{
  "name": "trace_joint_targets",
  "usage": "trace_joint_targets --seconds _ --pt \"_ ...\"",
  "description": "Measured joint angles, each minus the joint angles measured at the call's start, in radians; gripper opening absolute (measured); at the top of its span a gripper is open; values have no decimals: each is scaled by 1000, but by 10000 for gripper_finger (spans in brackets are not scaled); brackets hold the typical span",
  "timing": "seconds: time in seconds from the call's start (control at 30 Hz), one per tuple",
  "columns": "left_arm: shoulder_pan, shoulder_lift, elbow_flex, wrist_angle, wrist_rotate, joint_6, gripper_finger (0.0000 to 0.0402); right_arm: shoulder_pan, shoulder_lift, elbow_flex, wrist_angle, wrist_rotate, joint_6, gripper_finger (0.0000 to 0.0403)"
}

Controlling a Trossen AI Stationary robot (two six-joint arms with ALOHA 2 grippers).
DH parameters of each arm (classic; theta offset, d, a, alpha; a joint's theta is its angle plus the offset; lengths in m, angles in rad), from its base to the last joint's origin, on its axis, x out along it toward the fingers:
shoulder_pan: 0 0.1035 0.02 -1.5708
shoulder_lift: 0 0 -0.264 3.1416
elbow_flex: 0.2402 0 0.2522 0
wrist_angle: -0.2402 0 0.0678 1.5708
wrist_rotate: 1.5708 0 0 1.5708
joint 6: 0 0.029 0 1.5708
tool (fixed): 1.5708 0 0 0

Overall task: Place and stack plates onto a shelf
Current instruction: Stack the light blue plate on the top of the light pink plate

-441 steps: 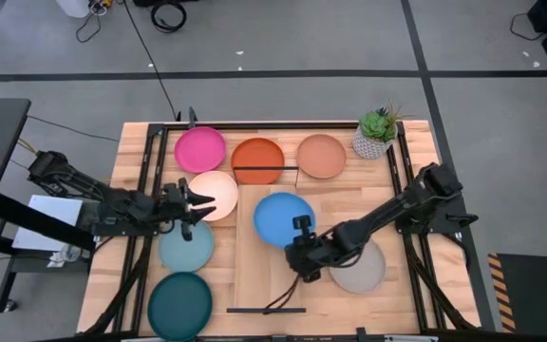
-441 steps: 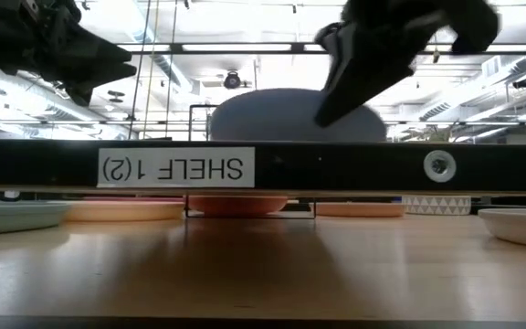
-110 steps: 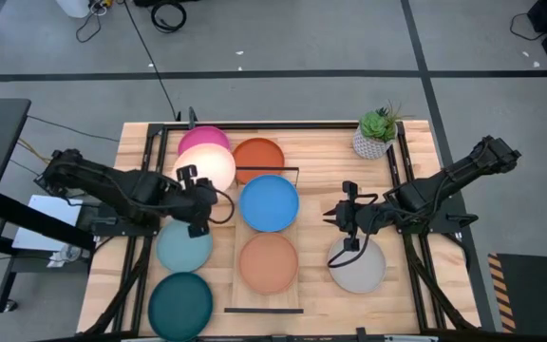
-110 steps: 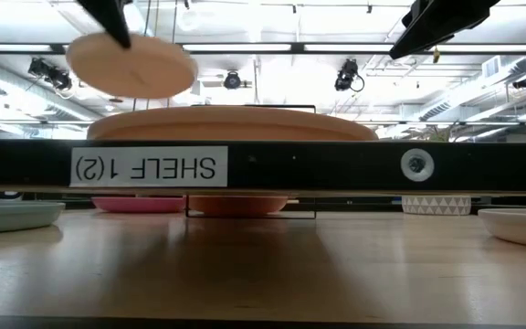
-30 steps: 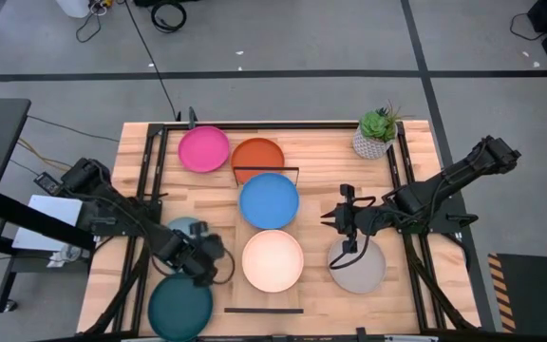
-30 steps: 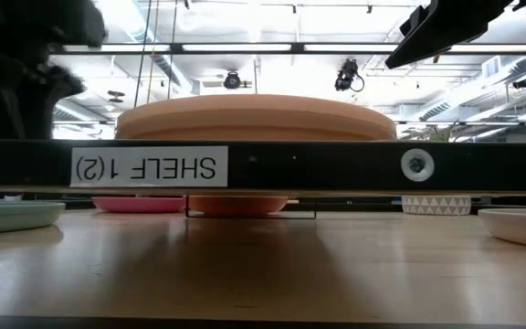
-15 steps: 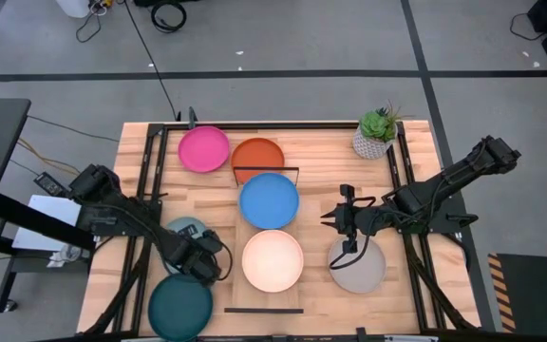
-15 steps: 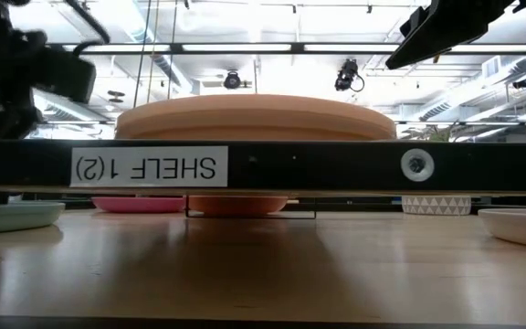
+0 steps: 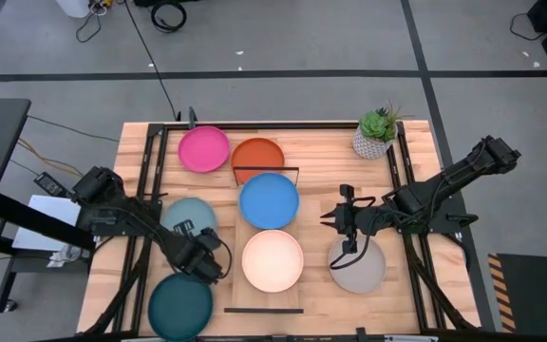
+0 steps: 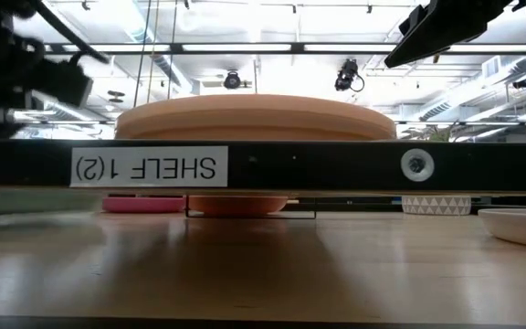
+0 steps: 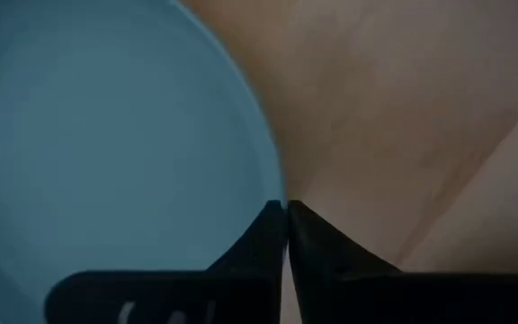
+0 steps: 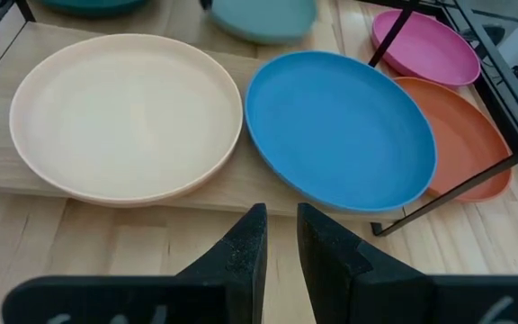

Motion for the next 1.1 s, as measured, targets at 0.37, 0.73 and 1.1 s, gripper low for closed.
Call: trace_joint_targets --seconds 0.37,0.73,1.1 --pt "-80 -53 339 -148 -187 573 13 0 0 0 4 0 -3 70" --pt "-83 -52 199 444 -217 1360 14 0 0 0 4 1 -7 70" --pt "-16 -52 90 606 -82 1477 36 0 0 0 6 1 -7 70"
